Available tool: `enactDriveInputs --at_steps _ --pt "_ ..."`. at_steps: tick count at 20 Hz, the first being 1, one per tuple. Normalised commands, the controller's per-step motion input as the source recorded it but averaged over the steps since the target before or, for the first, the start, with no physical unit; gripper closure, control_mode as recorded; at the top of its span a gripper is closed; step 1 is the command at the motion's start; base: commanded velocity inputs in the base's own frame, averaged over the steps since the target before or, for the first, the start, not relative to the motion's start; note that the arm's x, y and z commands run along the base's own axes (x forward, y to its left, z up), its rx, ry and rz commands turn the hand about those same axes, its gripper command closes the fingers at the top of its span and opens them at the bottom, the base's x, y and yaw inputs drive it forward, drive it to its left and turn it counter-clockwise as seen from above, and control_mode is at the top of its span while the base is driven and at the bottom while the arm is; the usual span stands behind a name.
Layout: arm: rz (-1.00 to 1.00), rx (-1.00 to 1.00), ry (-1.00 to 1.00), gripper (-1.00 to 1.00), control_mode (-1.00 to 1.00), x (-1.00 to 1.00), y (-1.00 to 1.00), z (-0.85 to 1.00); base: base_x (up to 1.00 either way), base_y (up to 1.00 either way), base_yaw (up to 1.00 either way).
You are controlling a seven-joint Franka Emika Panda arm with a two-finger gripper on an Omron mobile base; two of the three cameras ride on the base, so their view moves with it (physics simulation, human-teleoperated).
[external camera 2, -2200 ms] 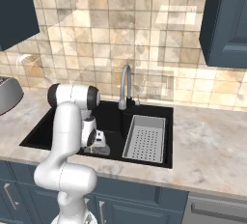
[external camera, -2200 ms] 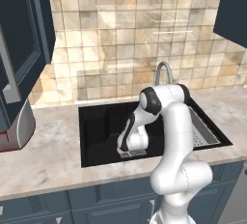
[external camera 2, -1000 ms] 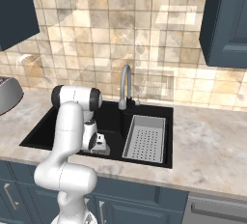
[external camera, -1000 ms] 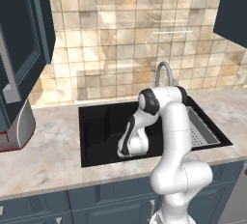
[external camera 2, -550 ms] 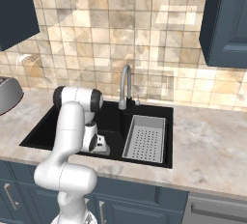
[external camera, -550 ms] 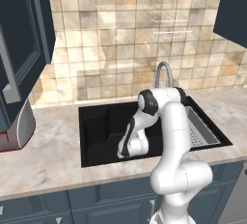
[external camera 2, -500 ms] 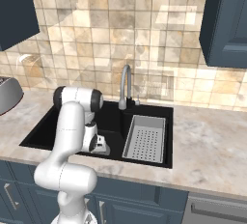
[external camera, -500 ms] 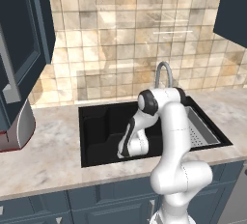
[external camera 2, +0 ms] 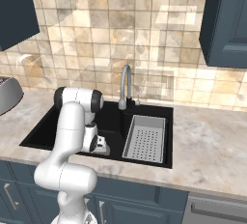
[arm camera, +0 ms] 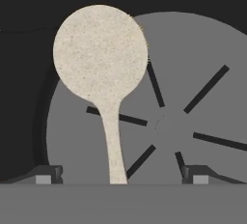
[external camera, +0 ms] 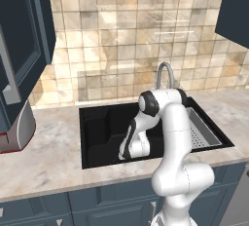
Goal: Pick up the dish brush and bar soap from the sink, and place them back in the cabinet, and close the cabinet doors.
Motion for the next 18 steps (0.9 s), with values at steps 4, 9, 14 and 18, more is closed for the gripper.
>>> enactDriveInputs --at_steps 4,9,14,18 --pt "0.00 0.00 0.00 -1.00 -1.00 0.00 0.00 -0.09 0.00 0.00 0.00" --pt "0.00 0.00 0.00 -1.00 -1.00 0.00 0.00 -0.02 0.00 0.00 0.00" --pt "0.00 0.00 0.00 -1.00 -1.00 0.00 0.00 0.00 0.00 0.00 0.00" --pt "0.00 0.00 0.00 -1.00 -1.00 0.00 0.00 0.00 0.00 0.00 0.00"
